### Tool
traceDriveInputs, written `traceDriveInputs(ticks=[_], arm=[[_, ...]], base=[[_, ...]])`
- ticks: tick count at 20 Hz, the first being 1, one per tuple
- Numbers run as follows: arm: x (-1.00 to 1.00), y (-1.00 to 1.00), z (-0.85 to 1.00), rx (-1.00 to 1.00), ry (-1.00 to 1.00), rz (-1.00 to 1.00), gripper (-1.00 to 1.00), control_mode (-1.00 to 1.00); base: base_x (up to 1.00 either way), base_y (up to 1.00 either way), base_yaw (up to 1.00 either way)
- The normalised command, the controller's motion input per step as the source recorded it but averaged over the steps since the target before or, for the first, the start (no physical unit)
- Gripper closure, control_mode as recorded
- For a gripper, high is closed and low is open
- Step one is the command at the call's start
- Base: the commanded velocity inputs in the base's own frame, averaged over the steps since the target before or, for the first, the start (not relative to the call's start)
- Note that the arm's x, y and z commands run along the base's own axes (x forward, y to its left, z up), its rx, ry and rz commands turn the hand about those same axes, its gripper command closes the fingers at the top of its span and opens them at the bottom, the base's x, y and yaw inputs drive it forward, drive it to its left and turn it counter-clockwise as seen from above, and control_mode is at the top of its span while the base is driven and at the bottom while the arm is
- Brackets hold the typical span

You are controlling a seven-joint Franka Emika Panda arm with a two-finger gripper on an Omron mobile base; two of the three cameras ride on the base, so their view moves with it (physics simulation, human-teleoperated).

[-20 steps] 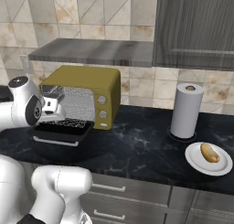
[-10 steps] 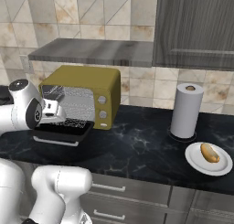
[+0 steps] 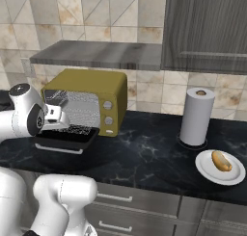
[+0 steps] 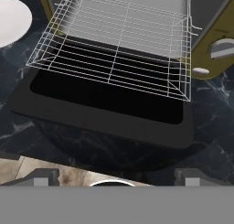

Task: Open the toaster oven door. Place the hotdog bun on the top rack in the toaster oven and place the chicken drumstick on the bottom rack.

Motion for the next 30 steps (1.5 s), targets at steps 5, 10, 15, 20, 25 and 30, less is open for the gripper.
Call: traceDriveInputs(ticks=[5, 10, 15, 20, 25, 30], arm=[[0.00, 0.00, 0.00, 0.00, 0.00, 0.00, -1.00, 1.00], [0.00, 0.00, 0.00, 0.00, 0.00, 0.00, -1.00, 1.00], [0.00, 0.00, 0.00, 0.00, 0.00, 0.00, -1.00, 1.00], [0.00, 0.00, 0.00, 0.00, 0.00, 0.00, -1.00, 1.00], [0.00, 0.00, 0.00, 0.00, 0.00, 0.00, -1.00, 1.00], [0.00, 0.00, 0.00, 0.00, 0.00, 0.00, -1.00, 1.00]], base=[[0.00, 0.00, 0.00], [0.00, 0.00, 0.00], [-0.07, 0.00, 0.00], [-0.44, 0.17, 0.00], [-0.25, 0.52, -0.03], [0.00, 0.75, -0.07]])
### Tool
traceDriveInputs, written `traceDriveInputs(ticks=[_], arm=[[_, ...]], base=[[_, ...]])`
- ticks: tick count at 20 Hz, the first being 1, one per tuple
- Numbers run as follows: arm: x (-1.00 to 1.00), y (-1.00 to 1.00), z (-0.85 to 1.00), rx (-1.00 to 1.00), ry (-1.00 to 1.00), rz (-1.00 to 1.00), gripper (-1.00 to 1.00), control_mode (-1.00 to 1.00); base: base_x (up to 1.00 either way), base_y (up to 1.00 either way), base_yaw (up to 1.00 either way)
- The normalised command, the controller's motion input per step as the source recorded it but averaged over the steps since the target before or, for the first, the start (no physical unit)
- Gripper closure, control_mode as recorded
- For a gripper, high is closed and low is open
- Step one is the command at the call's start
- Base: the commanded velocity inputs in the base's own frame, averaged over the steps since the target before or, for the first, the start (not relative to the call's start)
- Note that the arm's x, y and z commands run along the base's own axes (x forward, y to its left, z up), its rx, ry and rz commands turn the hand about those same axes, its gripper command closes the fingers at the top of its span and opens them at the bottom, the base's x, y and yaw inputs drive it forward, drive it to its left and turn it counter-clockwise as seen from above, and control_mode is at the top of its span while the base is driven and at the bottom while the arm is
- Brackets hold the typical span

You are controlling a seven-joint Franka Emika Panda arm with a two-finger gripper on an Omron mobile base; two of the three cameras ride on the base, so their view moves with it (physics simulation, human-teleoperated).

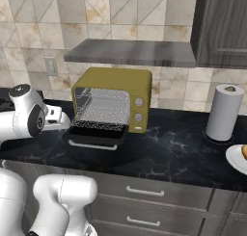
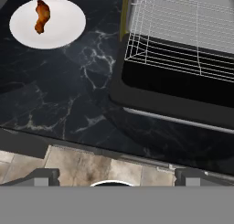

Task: Open the toaster oven door. Place the hotdog bun on the top rack in the toaster oven and place the chicken drumstick on the bottom rack.

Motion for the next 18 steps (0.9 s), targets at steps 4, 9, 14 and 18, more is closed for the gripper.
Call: traceDriveInputs(ticks=[4, 9, 14, 18], arm=[[0.00, 0.00, 0.00, 0.00, 0.00, 0.00, -1.00, 1.00], [0.00, 0.00, 0.00, 0.00, 0.00, 0.00, -1.00, 1.00], [0.00, 0.00, 0.00, 0.00, 0.00, 0.00, -1.00, 1.00], [0.00, 0.00, 0.00, 0.00, 0.00, 0.00, -1.00, 1.00]], base=[[0.02, 0.72, -0.07], [0.28, 0.62, -0.10], [0.33, 0.42, -0.03], [0.33, 0.24, 0.00]])
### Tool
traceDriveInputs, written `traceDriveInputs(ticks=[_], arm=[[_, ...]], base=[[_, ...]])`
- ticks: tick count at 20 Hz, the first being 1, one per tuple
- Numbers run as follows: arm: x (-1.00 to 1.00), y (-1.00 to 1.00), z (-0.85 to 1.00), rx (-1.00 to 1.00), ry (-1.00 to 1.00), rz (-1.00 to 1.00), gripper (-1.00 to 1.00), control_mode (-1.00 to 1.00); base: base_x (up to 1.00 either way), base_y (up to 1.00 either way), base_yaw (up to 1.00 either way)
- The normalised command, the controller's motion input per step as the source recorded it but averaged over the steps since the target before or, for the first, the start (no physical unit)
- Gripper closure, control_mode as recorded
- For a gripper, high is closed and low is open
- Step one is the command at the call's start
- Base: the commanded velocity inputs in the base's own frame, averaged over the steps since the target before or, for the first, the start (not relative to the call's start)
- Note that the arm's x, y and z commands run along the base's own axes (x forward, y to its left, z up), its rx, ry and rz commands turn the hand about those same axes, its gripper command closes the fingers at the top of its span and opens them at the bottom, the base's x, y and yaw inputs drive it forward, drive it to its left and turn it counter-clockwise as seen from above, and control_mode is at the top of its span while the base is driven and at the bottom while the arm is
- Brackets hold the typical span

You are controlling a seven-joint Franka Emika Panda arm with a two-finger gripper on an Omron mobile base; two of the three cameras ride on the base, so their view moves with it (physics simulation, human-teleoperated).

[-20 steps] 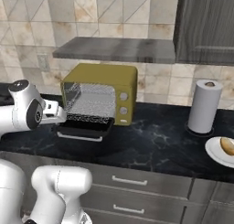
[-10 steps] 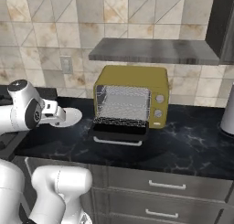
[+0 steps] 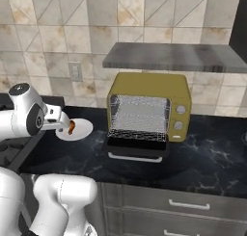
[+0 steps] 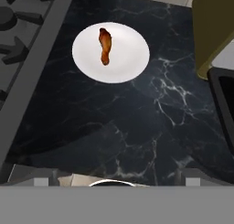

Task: Open the toaster oven door. Place the hotdog bun on the top rack in the toaster oven and place the chicken drumstick on the bottom rack.

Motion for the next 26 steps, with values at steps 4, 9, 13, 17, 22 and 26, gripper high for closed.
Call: traceDriveInputs(ticks=[4, 9, 13, 17, 22, 26], arm=[[0.00, 0.00, 0.00, 0.00, 0.00, 0.00, -1.00, 1.00], [0.00, 0.00, 0.00, 0.00, 0.00, 0.00, -1.00, 1.00], [0.00, 0.00, 0.00, 0.00, 0.00, 0.00, -1.00, 1.00], [0.00, 0.00, 0.00, 0.00, 0.00, 0.00, -1.00, 1.00], [0.00, 0.00, 0.00, 0.00, 0.00, 0.00, -1.00, 1.00], [0.00, 0.00, 0.00, 0.00, 0.00, 0.00, -1.00, -1.00]], base=[[0.40, 0.17, 0.00], [0.34, 0.10, 0.00], [0.07, 0.02, 0.01], [0.00, 0.00, 0.00], [0.00, 0.00, 0.00], [0.00, 0.00, 0.00]])
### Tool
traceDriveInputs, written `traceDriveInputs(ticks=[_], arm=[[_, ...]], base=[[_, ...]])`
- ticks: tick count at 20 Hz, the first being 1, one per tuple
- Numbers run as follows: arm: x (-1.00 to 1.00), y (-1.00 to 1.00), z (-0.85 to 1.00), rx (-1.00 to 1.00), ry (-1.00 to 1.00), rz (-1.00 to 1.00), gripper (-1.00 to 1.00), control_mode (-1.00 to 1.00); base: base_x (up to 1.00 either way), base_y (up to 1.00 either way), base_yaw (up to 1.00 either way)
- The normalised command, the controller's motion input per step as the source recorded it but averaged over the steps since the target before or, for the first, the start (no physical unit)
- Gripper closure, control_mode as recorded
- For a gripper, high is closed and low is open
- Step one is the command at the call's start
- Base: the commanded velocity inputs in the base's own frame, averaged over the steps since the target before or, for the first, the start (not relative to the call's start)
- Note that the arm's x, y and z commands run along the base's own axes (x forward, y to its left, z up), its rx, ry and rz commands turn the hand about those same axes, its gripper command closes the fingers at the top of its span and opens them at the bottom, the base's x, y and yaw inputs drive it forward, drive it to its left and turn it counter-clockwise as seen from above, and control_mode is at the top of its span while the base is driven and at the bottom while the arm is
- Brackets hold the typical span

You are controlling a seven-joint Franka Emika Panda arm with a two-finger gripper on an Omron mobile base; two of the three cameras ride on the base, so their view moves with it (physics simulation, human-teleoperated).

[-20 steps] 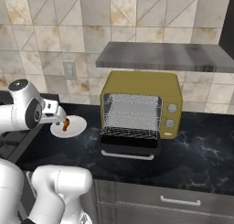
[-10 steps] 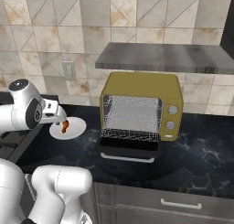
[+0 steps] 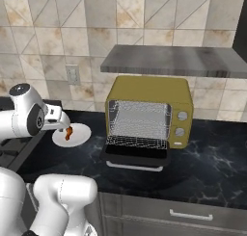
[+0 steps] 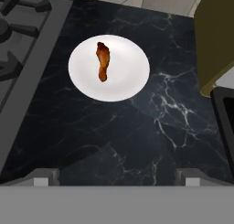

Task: Open the toaster oven door. Place the hotdog bun on the top rack in the toaster oven and place the chicken drumstick on the bottom rack.

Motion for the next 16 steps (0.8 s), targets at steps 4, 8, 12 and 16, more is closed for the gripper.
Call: traceDriveInputs(ticks=[4, 8, 12, 16], arm=[[0.00, 0.00, 0.00, 0.00, 0.00, 0.00, -1.00, -1.00], [-0.01, 0.01, -0.03, 0.00, 0.00, 0.00, -1.00, -1.00], [0.32, 0.16, -0.28, 0.00, 0.01, -0.28, -1.00, -1.00], [0.69, 0.29, -0.19, 0.00, 0.00, -0.22, -1.00, -1.00]], base=[[0.00, 0.00, 0.00], [0.00, 0.00, 0.00], [0.00, 0.00, 0.00], [0.00, 0.00, 0.00]])
